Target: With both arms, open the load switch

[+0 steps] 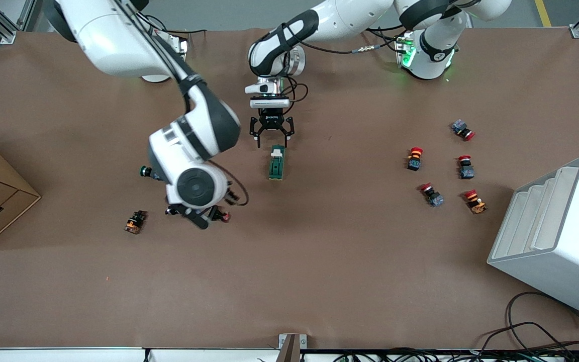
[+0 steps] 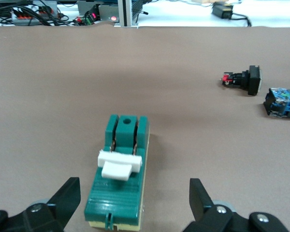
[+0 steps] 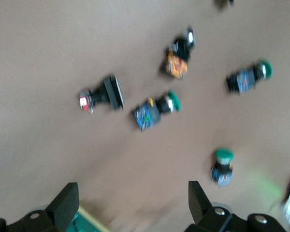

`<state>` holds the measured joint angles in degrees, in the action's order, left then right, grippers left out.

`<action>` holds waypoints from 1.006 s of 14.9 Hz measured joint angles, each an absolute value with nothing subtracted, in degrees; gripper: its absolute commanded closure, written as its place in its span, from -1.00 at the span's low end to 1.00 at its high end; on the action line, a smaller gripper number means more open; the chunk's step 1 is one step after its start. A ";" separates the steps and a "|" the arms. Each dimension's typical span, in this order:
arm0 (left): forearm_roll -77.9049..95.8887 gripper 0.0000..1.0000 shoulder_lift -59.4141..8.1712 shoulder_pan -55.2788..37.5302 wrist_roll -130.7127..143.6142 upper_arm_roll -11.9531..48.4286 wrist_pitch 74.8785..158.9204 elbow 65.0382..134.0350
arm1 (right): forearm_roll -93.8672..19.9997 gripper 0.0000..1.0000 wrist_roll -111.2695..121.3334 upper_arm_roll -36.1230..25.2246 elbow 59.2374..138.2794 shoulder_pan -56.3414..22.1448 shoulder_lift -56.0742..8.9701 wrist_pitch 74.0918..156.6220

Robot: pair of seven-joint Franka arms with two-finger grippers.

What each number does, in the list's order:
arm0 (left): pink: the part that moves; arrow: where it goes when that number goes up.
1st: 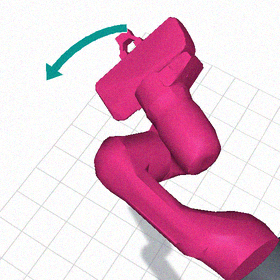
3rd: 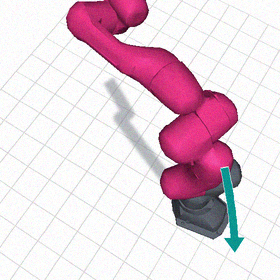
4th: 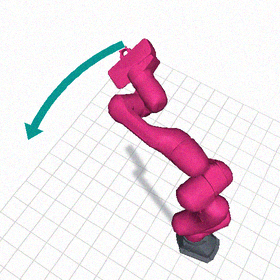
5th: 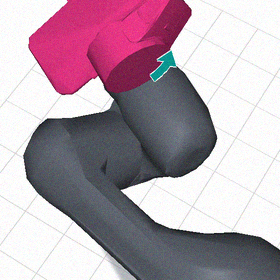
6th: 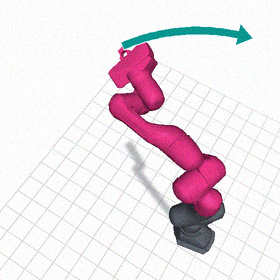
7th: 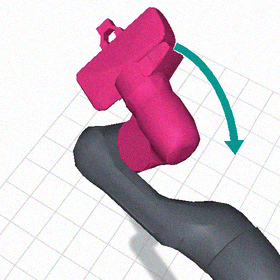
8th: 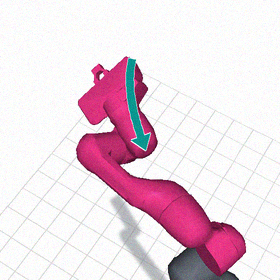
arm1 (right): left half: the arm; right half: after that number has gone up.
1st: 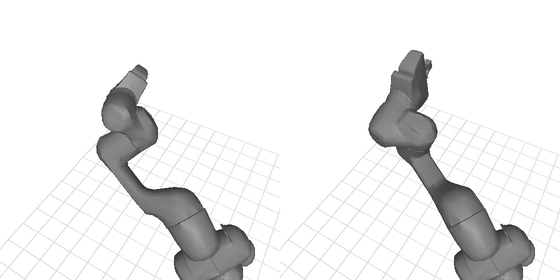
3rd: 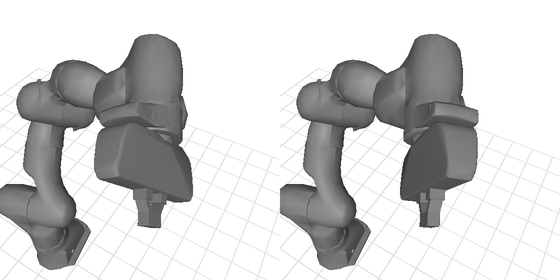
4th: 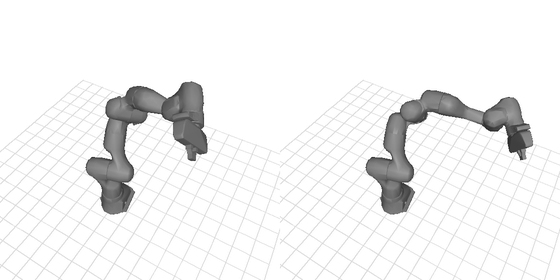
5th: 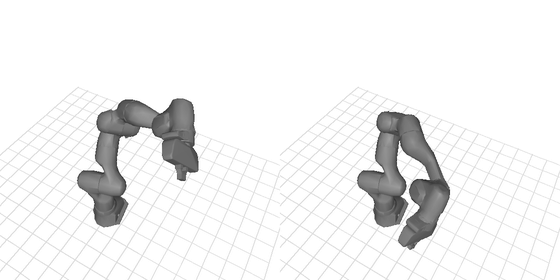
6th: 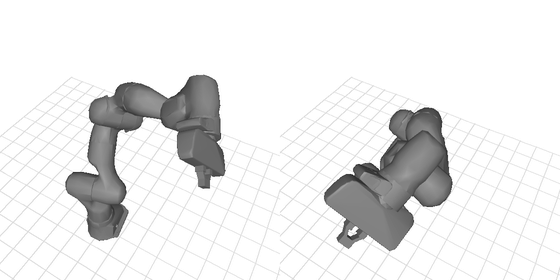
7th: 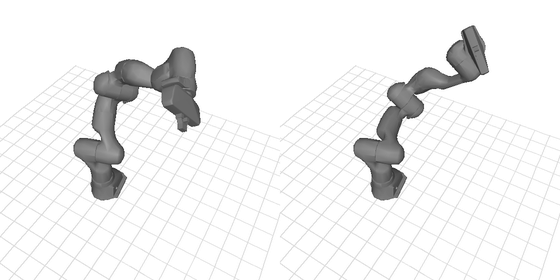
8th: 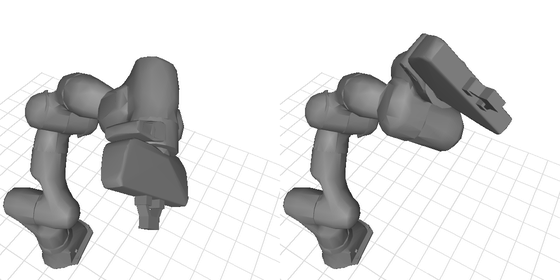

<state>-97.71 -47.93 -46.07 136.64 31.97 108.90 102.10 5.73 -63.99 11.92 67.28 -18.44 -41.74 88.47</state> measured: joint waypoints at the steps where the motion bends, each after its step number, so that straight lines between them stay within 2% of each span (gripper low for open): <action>1: -95.40 -0.98 -46.79 -45.82 134.33 32.11 108.89 101.82 | 6.07 -1.00 -58.75 11.84 67.28 -16.56 -41.57 89.64; 4: -89.04 -0.98 -43.01 -43.45 125.72 33.49 109.00 101.37 | 6.19 -1.00 -42.20 11.73 67.26 -10.60 -39.73 90.55; 9: -75.35 -0.99 -38.11 -32.42 110.53 41.99 109.49 96.88 | 6.38 -1.00 -14.25 9.31 69.85 -2.66 -32.01 89.96; 12: -61.52 -1.00 -33.42 -28.22 97.43 42.76 109.86 93.32 | 6.39 -1.00 -3.31 3.65 72.19 -1.75 -27.30 89.73; 15: -47.71 -1.00 -29.59 -24.07 83.32 42.70 106.13 86.72 | 6.39 -1.00 0.46 2.32 72.82 1.76 -24.10 88.51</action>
